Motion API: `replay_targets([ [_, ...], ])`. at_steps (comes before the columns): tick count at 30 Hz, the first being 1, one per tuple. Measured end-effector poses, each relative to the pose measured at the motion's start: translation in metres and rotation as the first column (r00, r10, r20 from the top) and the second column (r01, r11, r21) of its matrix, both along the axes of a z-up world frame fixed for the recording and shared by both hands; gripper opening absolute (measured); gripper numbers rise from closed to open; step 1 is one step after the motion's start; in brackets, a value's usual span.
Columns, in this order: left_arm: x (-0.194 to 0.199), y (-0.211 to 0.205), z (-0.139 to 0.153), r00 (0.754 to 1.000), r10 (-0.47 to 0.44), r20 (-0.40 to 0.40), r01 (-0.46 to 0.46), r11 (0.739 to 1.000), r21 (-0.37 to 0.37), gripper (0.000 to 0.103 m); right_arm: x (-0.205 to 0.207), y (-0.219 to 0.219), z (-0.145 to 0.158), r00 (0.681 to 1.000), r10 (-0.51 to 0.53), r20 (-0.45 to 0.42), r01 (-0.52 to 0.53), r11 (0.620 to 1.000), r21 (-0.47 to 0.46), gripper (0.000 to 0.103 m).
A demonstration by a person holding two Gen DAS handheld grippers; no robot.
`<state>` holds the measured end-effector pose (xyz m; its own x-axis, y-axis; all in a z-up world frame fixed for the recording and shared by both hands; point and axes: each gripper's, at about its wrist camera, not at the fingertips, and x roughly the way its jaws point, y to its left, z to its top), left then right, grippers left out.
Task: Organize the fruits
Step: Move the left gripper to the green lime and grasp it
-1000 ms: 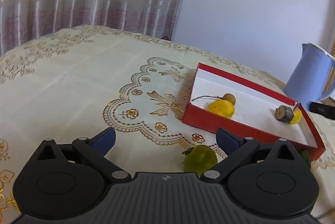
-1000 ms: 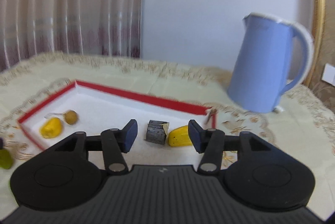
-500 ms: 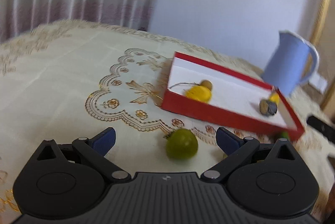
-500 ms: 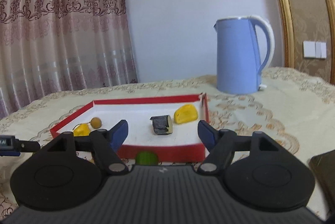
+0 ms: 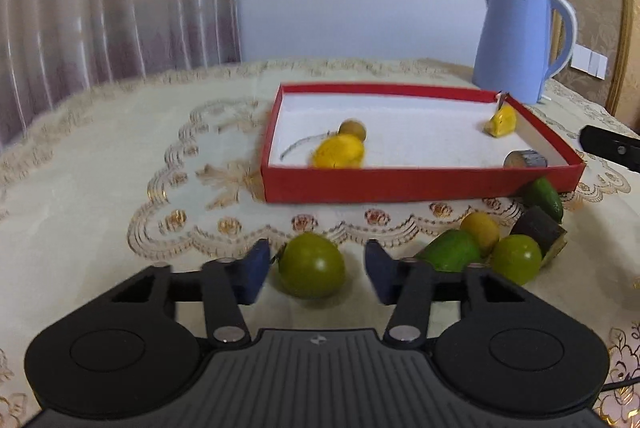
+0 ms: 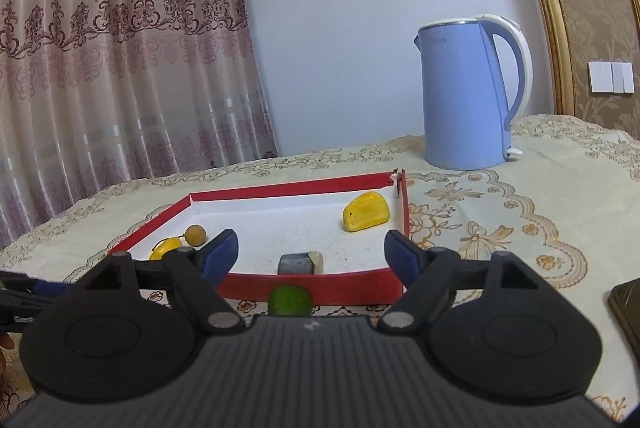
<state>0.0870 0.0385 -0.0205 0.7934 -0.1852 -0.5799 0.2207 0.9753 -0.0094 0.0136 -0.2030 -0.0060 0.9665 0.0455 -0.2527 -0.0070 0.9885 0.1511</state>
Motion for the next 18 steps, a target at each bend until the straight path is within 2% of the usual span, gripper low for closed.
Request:
replay_targets([
  [4, -0.001, 0.002, -0.001, 1.000, 0.010, -0.007, -0.010, 1.000, -0.007, 0.036, 0.000, -0.001, 0.000, 1.000, 0.002, 0.000, -0.002, 1.000, 0.005, 0.081],
  [9, -0.007, -0.004, -0.002, 1.000, 0.007, 0.015, -0.007, 1.000, 0.025, 0.036, 0.001, -0.003, -0.001, 1.000, 0.003, -0.009, -0.003, 1.000, 0.018, 0.081],
  [14, -0.022, -0.002, 0.005, 0.998, 0.004, 0.058, -0.003, 1.000, -0.014, 0.035, 0.000, -0.006, -0.001, 1.000, -0.005, -0.001, 0.005, 0.999, 0.037, 0.081],
  [18, -0.032, -0.002, 0.009, 0.996, 0.026, 0.084, -0.024, 0.999, -0.029, 0.035, -0.002, -0.015, 0.001, 1.000, -0.017, 0.002, 0.017, 0.996, 0.087, 0.080],
])
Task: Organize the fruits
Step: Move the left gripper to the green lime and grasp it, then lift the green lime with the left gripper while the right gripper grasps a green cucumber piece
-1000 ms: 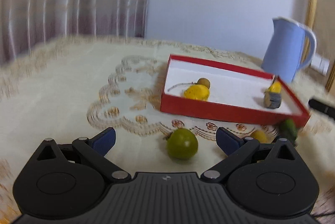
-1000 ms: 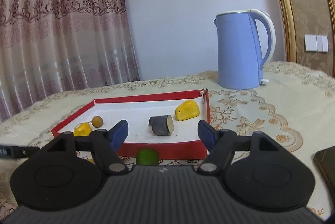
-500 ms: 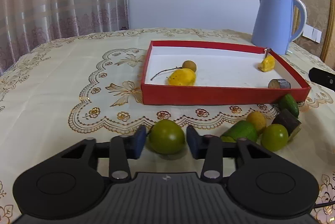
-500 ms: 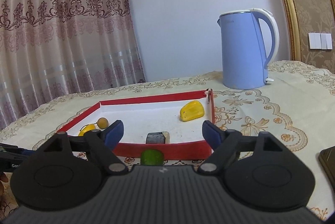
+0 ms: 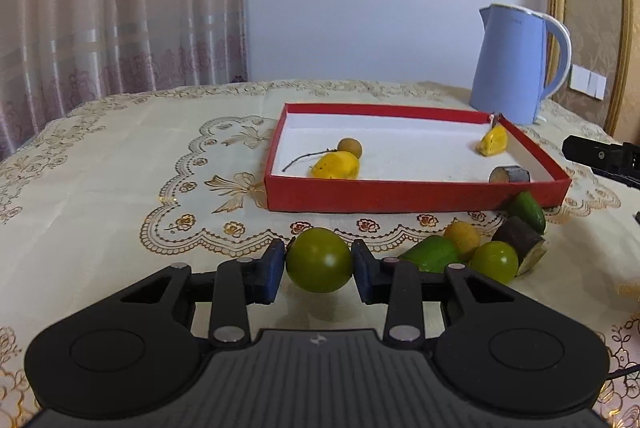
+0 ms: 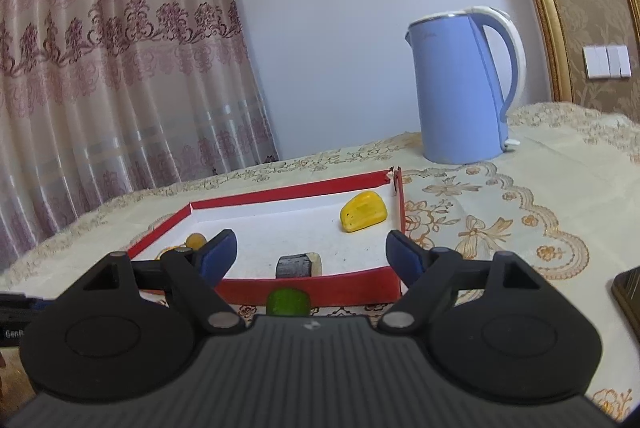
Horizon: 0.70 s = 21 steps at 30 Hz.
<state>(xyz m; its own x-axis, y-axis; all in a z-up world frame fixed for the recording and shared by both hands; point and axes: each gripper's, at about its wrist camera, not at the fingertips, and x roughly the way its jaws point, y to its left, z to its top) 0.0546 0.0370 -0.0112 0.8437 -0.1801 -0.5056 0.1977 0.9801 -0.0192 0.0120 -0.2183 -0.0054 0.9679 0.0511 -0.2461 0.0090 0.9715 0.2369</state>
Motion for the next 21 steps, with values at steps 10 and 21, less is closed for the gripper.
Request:
replay_targets([
  [10, -0.010, -0.005, -0.001, 0.999, 0.008, 0.036, -0.008, 1.000, 0.019, 0.036, -0.004, 0.022, 0.008, 0.983, 0.081, -0.165, -0.115, 0.972, -0.205, 0.057],
  [21, -0.012, 0.000, -0.002, 0.998, 0.018, 0.053, -0.019, 1.000, 0.017, 0.036, 0.026, 0.044, -0.010, 0.955, 0.091, -0.281, -0.164, 0.954, -0.249, 0.038],
])
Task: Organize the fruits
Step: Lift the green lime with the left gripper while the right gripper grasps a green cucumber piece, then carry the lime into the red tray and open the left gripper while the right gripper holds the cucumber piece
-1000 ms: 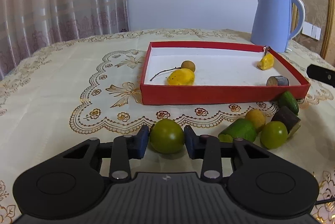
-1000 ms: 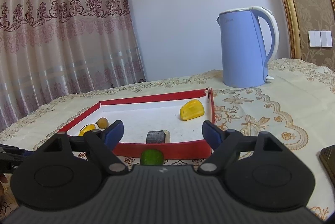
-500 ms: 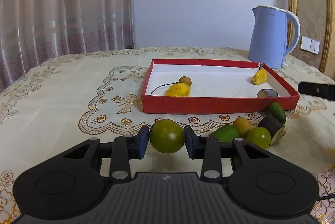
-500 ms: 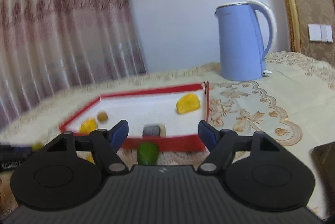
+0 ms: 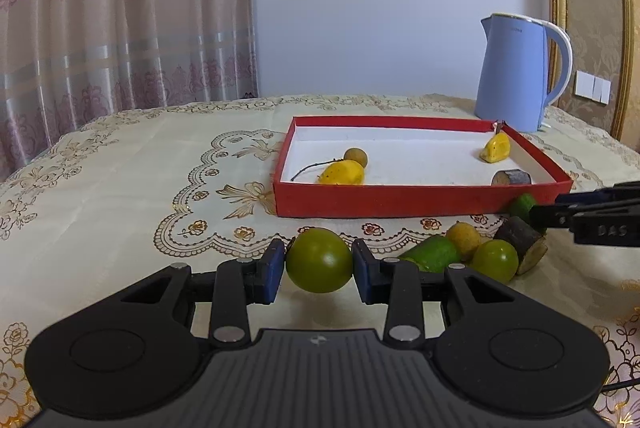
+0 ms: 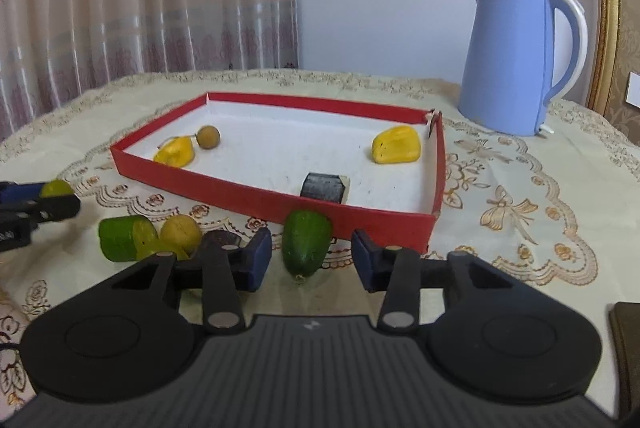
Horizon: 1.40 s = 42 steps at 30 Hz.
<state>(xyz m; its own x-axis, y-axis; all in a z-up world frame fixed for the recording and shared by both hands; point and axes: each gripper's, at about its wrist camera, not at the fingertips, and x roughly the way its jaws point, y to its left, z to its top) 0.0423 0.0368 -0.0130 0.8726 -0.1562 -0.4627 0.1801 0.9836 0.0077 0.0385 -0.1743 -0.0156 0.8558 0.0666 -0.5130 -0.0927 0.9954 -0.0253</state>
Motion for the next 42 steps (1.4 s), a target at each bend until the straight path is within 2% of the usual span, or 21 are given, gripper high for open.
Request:
replay_targets([
  [4, 0.001, 0.002, 0.000, 1.000, 0.000, -0.003, 0.000, 1.000, -0.009, 0.036, 0.005, 0.005, -0.001, 1.000, -0.003, -0.012, 0.003, 1.000, -0.022, 0.034],
  [6, 0.001, 0.002, -0.001, 1.000, -0.002, -0.003, 0.002, 1.000, -0.010, 0.036, 0.009, 0.008, -0.002, 1.000, -0.005, -0.023, 0.004, 0.999, -0.035, 0.029],
  [16, -0.001, 0.007, 0.001, 1.000, 0.004, 0.003, -0.004, 1.000, -0.026, 0.036, 0.018, 0.011, -0.006, 0.998, -0.008, -0.057, 0.005, 0.999, -0.051, 0.028],
  [22, -0.003, 0.010, 0.005, 1.000, 0.001, 0.011, -0.001, 0.999, -0.040, 0.036, 0.010, 0.014, -0.002, 1.000, -0.012, -0.024, 0.010, 0.997, -0.072, 0.027],
  [30, -0.005, 0.009, 0.011, 1.000, -0.008, 0.014, 0.008, 0.999, -0.053, 0.036, -0.009, 0.003, 0.010, 1.000, 0.005, 0.031, -0.005, 1.000, -0.005, 0.027],
  [34, -0.006, 0.002, 0.019, 0.999, -0.022, 0.032, 0.023, 0.999, -0.032, 0.036, -0.018, -0.002, 0.012, 0.999, 0.019, 0.045, -0.019, 1.000, 0.011, 0.027],
  [42, 0.010, -0.026, 0.043, 0.991, -0.122, 0.056, 0.121, 0.993, 0.012, 0.036, -0.024, -0.019, 0.005, 0.999, 0.026, 0.048, -0.030, 0.995, 0.092, 0.027],
])
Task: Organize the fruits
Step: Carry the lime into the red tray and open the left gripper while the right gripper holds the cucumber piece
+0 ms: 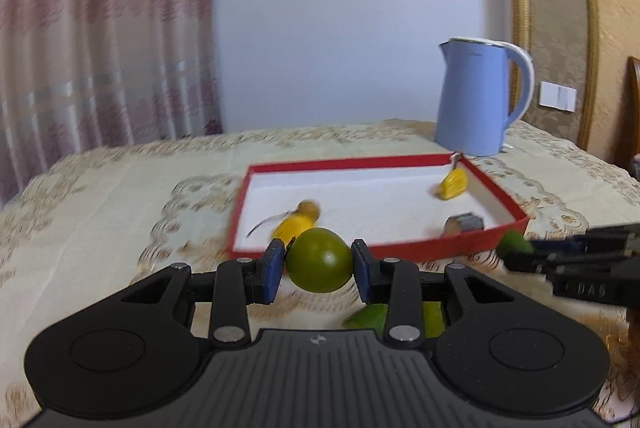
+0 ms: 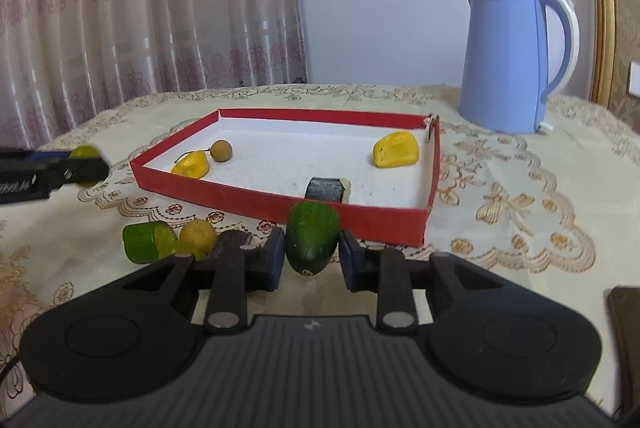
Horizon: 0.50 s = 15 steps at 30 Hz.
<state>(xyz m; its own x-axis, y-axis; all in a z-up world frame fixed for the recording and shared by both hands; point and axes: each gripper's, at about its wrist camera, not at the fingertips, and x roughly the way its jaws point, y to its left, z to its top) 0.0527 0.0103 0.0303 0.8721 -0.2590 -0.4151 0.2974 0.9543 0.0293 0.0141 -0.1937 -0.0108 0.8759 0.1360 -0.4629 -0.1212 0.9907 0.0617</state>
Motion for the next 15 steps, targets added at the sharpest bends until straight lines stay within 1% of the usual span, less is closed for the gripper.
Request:
replay_targets([
  [3, 0.017, -0.014, 0.006, 1.000, -0.024, 0.013, 0.024, 0.999, 0.027, 0.036, -0.001, -0.003, -0.004, 1.000, 0.005, -0.003, -0.005, 1.000, 0.018, 0.027],
  [5, 0.033, -0.025, 0.006, 0.999, -0.033, 0.001, 0.033, 0.998, 0.049, 0.036, -0.001, -0.005, -0.005, 1.000, 0.011, -0.001, -0.011, 0.999, 0.031, 0.027],
  [8, 0.060, -0.039, 0.003, 0.998, -0.057, -0.040, 0.059, 0.997, 0.052, 0.036, -0.002, -0.007, -0.007, 1.000, 0.020, 0.001, -0.020, 0.998, 0.051, 0.027],
  [11, 0.089, -0.051, -0.003, 0.995, -0.061, -0.084, 0.065, 0.996, 0.054, 0.036, -0.001, -0.013, -0.008, 1.000, 0.029, -0.002, -0.029, 0.995, 0.091, 0.027],
  [15, 0.123, -0.069, -0.016, 0.989, -0.048, -0.141, 0.062, 0.994, 0.093, 0.036, 0.000, -0.023, -0.010, 0.999, 0.034, -0.003, -0.033, 0.986, 0.164, 0.027],
])
